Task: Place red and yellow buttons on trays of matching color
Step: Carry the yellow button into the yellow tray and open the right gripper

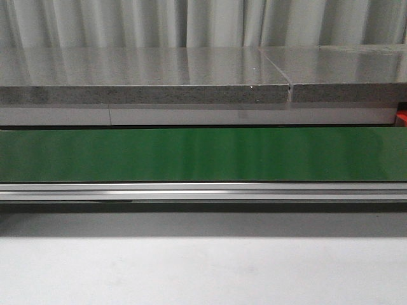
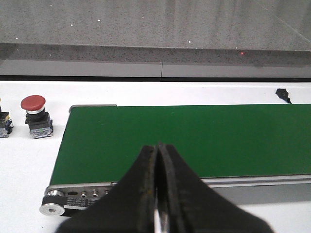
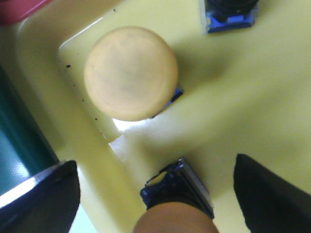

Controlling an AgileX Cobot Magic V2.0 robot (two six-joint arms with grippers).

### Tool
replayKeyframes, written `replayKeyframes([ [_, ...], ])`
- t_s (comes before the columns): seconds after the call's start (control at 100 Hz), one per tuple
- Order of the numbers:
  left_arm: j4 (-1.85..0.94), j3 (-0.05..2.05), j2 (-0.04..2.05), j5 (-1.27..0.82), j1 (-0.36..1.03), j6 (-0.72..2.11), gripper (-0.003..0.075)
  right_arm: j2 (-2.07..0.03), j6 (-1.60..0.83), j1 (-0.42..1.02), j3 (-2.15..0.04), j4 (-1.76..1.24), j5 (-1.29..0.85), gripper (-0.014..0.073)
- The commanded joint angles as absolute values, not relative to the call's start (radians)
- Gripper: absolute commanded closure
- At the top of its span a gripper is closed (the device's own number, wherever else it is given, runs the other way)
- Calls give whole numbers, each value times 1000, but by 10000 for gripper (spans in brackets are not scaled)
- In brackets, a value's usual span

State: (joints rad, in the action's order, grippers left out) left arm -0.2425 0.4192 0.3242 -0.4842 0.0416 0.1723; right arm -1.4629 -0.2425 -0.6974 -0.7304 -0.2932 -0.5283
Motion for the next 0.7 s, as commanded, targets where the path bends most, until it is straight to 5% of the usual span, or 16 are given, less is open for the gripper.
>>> replayKeyframes([
  [0.0, -261, 448, 331, -417, 51, 170, 739, -1415, -243, -703, -790, -327, -546, -59],
  [0.28, -261, 448, 331, -417, 51, 170, 739, -1221, -244, -661, -820, -358, -544, -59],
  [0.69, -261, 448, 331, -417, 51, 170, 739, -878, -406, -326, -794, -358, -426, -59],
])
